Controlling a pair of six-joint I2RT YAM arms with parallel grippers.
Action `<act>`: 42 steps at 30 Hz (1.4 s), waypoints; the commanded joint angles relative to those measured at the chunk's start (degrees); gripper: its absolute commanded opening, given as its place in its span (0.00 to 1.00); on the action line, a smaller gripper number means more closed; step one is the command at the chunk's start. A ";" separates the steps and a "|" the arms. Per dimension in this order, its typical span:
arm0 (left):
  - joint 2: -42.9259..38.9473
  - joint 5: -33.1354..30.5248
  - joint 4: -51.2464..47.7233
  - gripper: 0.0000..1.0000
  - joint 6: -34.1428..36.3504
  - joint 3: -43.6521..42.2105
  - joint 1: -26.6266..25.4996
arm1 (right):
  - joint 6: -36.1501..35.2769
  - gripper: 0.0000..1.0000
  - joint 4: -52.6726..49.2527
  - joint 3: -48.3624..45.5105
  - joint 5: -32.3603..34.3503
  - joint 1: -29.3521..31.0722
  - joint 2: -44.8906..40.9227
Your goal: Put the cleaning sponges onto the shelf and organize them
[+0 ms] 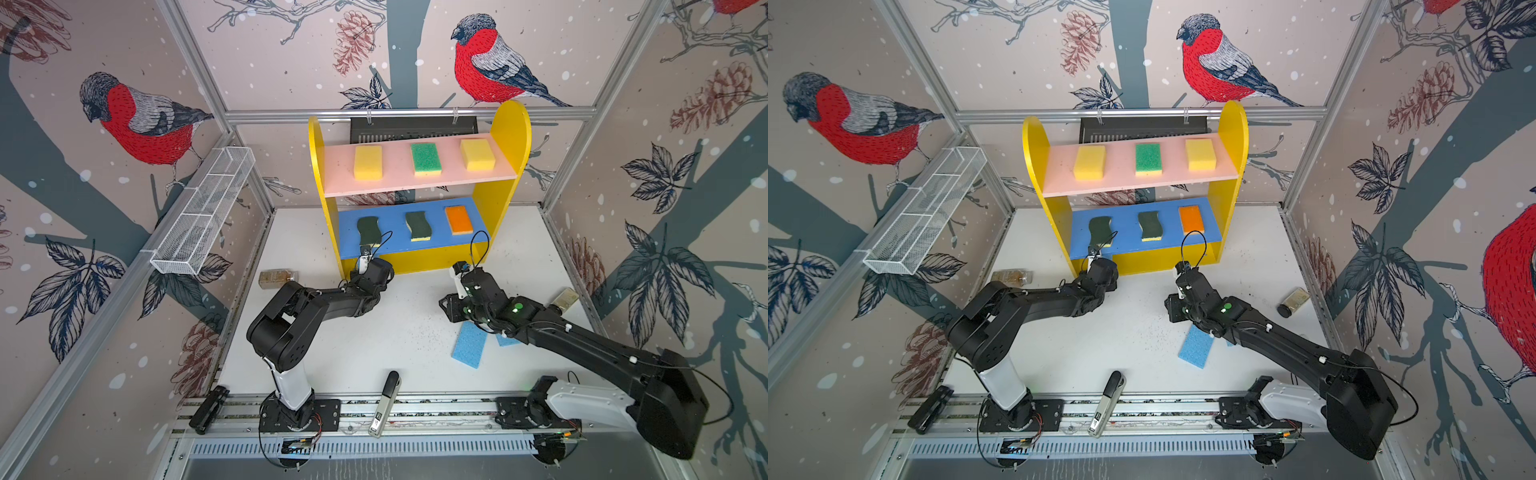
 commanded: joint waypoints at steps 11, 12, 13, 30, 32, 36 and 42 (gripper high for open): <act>2.78 -0.30 -2.52 0.69 -1.24 0.62 1.00 | 1.00 0.35 0.01 0.28 -0.05 0.04 0.12; 2.83 -0.23 -2.63 0.69 -1.48 0.60 1.00 | 0.98 0.35 0.01 0.31 -0.15 0.12 0.15; 2.82 -0.23 -2.51 0.69 -1.71 0.30 1.00 | 0.97 0.35 0.01 0.41 -0.32 0.09 0.26; 3.10 -1.22 -5.45 0.74 -4.56 -0.89 1.01 | 1.73 0.37 0.36 0.05 -0.71 0.49 0.34; 3.00 -1.17 -5.48 0.74 -4.60 -1.03 1.00 | 1.78 0.37 0.37 0.02 -0.75 0.50 0.34; 2.27 -0.75 -5.45 0.75 -4.41 -1.26 1.00 | 1.79 0.37 0.36 0.02 -0.63 0.63 0.17; 1.40 -0.09 -5.86 0.80 -4.07 -1.55 1.00 | 1.93 0.37 0.36 0.23 -0.67 0.92 0.17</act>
